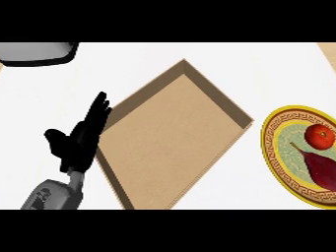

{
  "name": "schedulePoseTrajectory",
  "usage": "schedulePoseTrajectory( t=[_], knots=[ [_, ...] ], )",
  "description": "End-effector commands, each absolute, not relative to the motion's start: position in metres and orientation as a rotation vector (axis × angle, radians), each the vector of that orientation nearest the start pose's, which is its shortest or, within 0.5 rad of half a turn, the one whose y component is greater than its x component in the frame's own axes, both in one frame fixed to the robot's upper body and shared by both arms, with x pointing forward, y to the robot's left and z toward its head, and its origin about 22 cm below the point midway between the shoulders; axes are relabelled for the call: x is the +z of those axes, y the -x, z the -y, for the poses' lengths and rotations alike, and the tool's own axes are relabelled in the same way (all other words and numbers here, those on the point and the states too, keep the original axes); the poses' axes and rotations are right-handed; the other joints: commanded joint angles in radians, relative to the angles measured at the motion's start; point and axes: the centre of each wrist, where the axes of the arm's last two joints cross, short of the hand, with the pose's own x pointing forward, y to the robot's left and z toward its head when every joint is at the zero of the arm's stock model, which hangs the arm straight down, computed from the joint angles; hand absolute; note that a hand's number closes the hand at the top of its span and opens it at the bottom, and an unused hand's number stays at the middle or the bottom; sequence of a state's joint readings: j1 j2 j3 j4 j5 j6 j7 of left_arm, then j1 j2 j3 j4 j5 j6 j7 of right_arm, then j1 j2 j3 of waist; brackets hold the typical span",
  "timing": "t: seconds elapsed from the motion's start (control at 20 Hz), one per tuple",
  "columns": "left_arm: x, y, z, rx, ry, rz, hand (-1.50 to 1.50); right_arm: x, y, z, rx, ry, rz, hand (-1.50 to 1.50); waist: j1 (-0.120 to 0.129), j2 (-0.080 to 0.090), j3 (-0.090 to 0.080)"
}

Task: Pick the tomato from the plate and place it in the cardboard box

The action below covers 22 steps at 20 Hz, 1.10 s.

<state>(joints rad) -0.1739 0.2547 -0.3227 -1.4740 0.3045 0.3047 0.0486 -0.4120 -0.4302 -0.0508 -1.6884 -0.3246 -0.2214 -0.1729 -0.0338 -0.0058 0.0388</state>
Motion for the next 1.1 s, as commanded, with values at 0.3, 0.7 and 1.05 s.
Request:
schedulePoseTrajectory(
  t=[0.3, 0.7, 1.05],
  knots=[
    [0.013, -0.270, -0.289, -0.185, -0.406, 1.440, 0.00, 0.188, -0.297, 0.299, 0.907, -0.036, 2.097, -1.50, 0.102, -0.007, -0.045],
    [0.023, -0.269, -0.333, -0.213, -0.591, 1.430, 0.00, 0.081, -0.272, 0.387, 0.866, -0.533, 1.755, -1.50, 0.083, 0.042, -0.022],
    [0.020, -0.270, -0.335, -0.253, -0.588, 1.410, 0.00, 0.141, -0.288, 0.425, 1.125, -0.387, 1.820, -1.50, 0.095, 0.036, -0.024]
  ],
)
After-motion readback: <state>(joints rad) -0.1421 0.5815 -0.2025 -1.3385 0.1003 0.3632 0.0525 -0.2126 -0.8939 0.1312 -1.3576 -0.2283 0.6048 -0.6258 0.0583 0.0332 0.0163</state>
